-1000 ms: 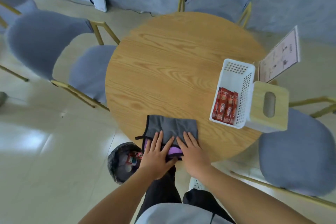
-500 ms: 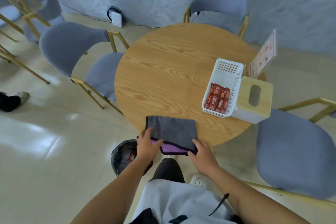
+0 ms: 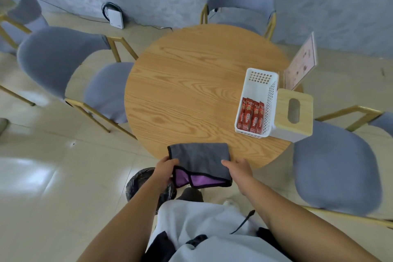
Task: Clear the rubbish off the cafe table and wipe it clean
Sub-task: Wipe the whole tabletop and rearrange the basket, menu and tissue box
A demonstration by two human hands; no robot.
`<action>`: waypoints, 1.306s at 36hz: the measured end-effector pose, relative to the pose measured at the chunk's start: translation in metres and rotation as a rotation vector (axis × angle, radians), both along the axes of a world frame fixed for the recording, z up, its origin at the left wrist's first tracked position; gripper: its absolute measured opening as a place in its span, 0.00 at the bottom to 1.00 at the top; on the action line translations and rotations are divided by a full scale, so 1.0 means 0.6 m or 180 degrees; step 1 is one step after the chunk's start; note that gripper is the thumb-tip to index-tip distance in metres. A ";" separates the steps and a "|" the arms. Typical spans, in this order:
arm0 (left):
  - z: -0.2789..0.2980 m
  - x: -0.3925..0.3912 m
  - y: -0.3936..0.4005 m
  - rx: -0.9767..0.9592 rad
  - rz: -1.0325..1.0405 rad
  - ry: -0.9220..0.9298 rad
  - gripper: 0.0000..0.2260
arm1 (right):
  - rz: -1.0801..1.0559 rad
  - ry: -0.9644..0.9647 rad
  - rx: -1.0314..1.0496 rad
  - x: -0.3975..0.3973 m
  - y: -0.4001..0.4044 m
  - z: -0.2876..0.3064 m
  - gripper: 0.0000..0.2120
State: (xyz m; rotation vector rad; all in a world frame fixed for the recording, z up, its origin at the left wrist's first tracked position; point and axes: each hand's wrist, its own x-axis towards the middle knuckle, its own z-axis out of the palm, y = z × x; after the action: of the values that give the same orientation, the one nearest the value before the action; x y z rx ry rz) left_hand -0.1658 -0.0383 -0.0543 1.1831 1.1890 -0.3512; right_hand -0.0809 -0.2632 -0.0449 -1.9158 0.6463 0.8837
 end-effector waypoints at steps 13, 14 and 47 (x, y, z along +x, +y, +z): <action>0.000 0.066 0.077 -0.0454 -0.0724 -0.0091 0.14 | -0.0083 0.0789 0.0256 0.062 0.062 -0.013 0.25; 0.000 0.077 0.087 -0.0455 -0.0629 -0.0126 0.13 | -0.0086 0.0703 0.0263 0.069 0.067 -0.013 0.23; 0.014 0.168 -0.016 0.1413 -0.2320 -0.0210 0.19 | -0.1342 -0.0616 -0.0885 0.065 -0.035 0.027 0.13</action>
State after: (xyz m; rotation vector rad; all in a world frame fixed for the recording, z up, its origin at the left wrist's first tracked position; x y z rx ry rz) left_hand -0.0649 -0.0476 -0.0462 1.9968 0.7560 -0.6014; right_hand -0.0416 -0.2841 -0.0288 -1.9697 1.0479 0.3515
